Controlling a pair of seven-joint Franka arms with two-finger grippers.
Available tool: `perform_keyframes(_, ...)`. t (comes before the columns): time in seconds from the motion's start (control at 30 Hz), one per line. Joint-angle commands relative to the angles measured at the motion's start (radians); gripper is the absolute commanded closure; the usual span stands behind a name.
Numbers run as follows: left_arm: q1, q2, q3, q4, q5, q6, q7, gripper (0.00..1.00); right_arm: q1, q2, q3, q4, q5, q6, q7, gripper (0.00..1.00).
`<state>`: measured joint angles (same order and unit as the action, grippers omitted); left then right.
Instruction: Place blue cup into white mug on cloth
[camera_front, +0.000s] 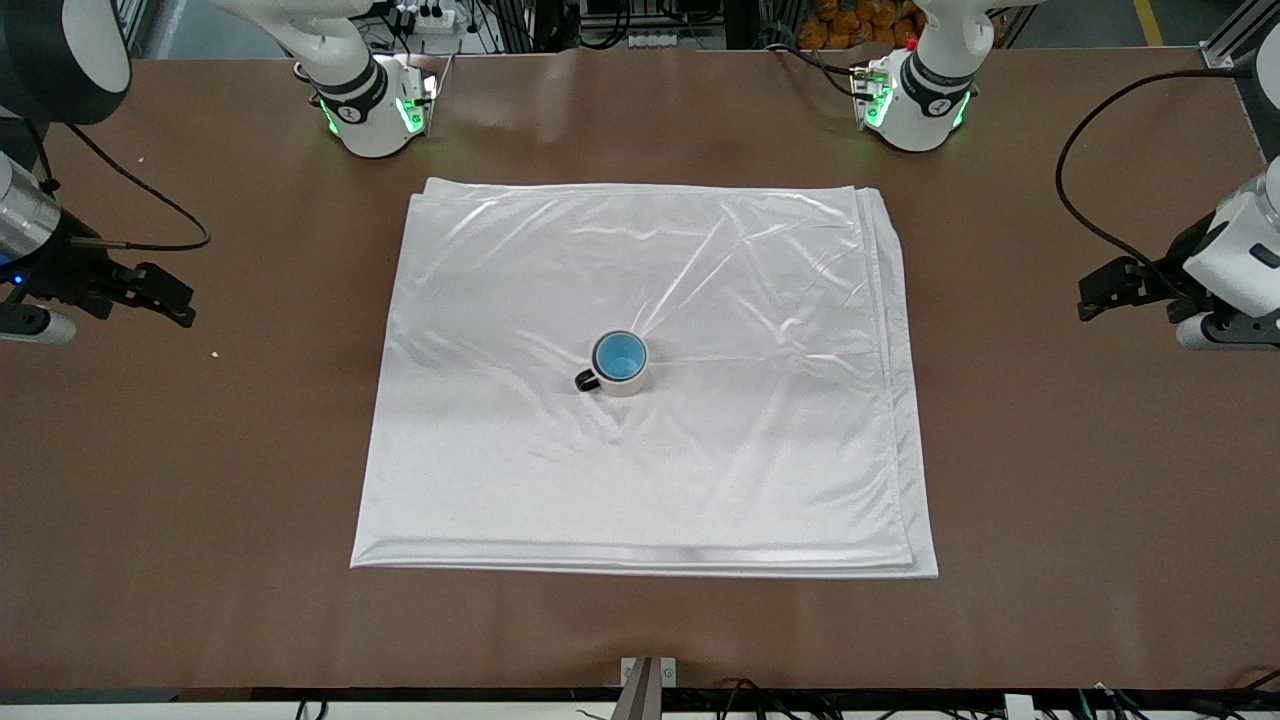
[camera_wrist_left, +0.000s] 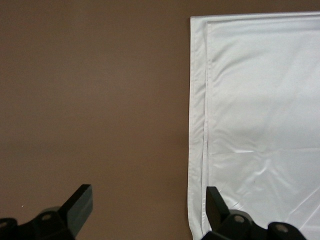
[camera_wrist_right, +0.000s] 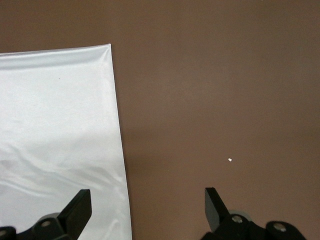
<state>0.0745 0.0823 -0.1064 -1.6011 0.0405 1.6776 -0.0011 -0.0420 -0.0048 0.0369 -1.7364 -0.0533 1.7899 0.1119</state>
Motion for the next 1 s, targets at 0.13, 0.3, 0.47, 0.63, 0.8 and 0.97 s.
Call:
perform_keyframes(0.13, -0.101, 0.001, 0.133, 0.027, -0.014, -0.022, 0.033, 0.00, 0.011, 0.011, -0.006, 0.026, 0.015, -0.009, 0.005, 0.00)
perform_keyframes(0.3, -0.104, 0.001, 0.129, 0.043, -0.017, -0.027, 0.042, 0.00, 0.011, 0.011, -0.006, 0.026, 0.015, -0.009, 0.008, 0.00)
perform_keyframes(0.47, -0.104, 0.001, 0.120, 0.046, -0.019, -0.033, 0.042, 0.00, 0.011, 0.011, -0.006, 0.024, 0.015, -0.012, 0.008, 0.00)
perform_keyframes(0.63, -0.105, 0.002, 0.123, 0.044, -0.021, -0.035, 0.041, 0.00, 0.011, 0.011, -0.006, 0.026, 0.015, -0.012, 0.008, 0.00)
perform_keyframes(0.8, -0.102, 0.002, 0.123, 0.043, -0.022, -0.035, 0.044, 0.00, 0.011, 0.011, -0.006, 0.026, 0.016, -0.012, 0.008, 0.00)
perform_keyframes(0.97, -0.105, 0.007, 0.123, 0.043, -0.022, -0.035, 0.044, 0.00, 0.011, 0.011, -0.006, 0.026, 0.016, -0.012, 0.008, 0.00)
